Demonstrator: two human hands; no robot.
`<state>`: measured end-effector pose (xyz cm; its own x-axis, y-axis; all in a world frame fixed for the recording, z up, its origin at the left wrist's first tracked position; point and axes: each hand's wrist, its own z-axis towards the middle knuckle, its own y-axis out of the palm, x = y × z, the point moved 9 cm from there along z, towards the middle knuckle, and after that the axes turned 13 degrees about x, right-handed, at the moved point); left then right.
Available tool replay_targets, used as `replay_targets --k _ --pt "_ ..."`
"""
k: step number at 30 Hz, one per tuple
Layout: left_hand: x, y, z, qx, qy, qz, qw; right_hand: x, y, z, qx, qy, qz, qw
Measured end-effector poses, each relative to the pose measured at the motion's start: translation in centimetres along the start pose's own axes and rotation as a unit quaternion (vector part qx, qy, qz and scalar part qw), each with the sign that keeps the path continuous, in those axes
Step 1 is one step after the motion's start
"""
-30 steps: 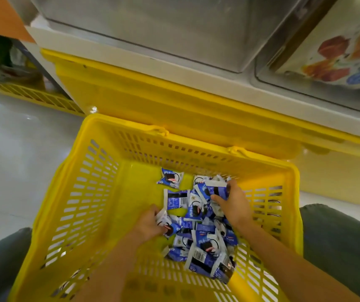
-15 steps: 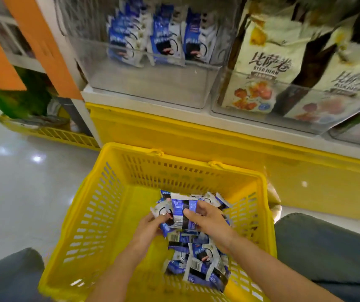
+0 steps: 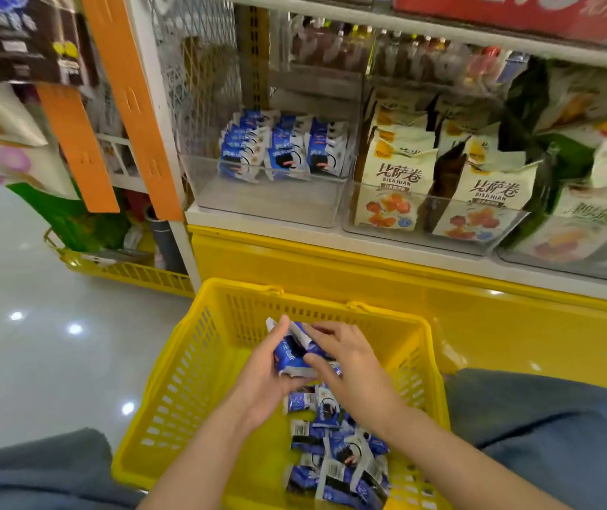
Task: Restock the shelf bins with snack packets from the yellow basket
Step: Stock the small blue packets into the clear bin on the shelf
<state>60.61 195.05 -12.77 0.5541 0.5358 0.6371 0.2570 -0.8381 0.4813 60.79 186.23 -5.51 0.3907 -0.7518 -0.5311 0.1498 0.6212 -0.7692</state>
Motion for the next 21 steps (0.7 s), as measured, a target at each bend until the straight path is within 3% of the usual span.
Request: replay_targets --k 3,7,10,12,14,17,21 --pt "2.6 -0.7 -1.4 0.036 0.063 0.02 0.997 -2.9 -0.3 -0.3 -0.028 -0.061 0.048 0.997" --pt "5.1 -1.7 -2.8 0.066 0.134 0.017 0.989 -3.3 -2.5 0.9 0.037 0.001 0.169 0.985" --pt "7.0 -1.2 -3.9 0.047 0.171 0.022 0.984 -1.9 -3.5 1.8 0.066 0.113 0.22 0.967" --pt "8.3 -0.5 -4.5 0.019 0.198 0.051 0.979 -1.0 -2.3 1.9 -0.006 0.227 0.313 0.922" --pt "9.3 0.2 -4.7 0.006 0.218 0.104 0.97 -0.9 -1.3 1.8 -0.066 0.276 0.371 0.884" --pt "11.5 0.2 -4.5 0.03 0.265 0.252 0.93 -1.0 -1.1 2.5 -0.081 0.27 0.363 0.888" --pt "13.0 1.1 -4.5 -0.05 0.271 0.369 0.888 -1.1 -0.9 4.0 -0.1 0.24 0.316 0.913"
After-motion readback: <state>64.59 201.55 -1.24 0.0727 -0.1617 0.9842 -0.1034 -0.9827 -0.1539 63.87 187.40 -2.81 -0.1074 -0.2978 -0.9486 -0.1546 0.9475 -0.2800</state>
